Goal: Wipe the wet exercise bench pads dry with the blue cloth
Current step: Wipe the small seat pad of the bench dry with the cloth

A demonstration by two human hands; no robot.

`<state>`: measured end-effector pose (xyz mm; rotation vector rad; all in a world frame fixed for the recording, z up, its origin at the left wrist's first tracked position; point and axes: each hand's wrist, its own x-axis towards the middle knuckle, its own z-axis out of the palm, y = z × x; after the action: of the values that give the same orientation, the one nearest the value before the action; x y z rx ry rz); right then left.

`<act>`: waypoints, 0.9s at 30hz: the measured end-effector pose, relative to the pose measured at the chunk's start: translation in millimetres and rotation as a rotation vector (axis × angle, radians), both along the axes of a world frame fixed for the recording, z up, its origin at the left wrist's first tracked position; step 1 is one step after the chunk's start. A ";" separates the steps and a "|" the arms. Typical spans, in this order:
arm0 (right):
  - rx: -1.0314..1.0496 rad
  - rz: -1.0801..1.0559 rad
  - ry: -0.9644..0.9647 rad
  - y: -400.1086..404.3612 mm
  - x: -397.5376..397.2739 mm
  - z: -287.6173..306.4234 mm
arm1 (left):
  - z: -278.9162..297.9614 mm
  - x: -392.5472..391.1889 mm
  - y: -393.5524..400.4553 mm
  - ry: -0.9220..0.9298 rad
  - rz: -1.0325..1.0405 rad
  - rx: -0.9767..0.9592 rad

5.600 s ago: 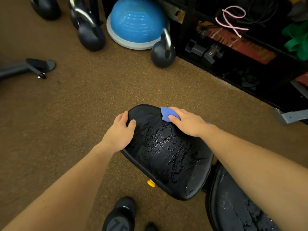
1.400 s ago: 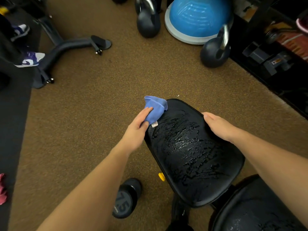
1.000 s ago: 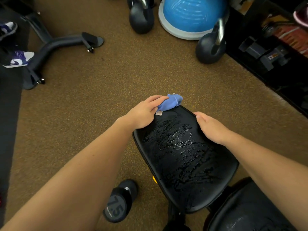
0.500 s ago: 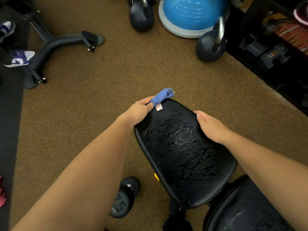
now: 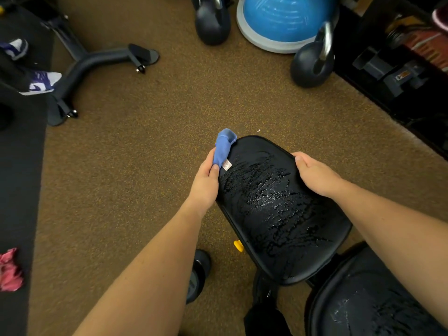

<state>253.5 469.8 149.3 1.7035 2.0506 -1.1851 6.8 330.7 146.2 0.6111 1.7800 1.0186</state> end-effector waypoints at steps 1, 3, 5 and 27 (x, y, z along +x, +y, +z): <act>0.003 -0.001 -0.003 -0.5 -0.6 0.7 | 1.1 5.5 -5.4 0.015 0.012 0.004; 0.001 -0.011 -0.003 -0.7 -1.1 1.2 | 4.2 13.2 -16.4 0.011 0.039 0.016; -0.009 -0.030 0.004 0.2 -0.6 -0.1 | 8.6 18.4 -26.5 -0.082 0.114 0.010; -0.042 0.022 -0.024 -12.3 26.5 8.6 | -9.4 25.5 -33.2 -0.189 0.166 -0.057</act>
<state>280.0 457.5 157.9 1.6643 2.0104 -1.1869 32.3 297.5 136.8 0.3244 1.7063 1.0959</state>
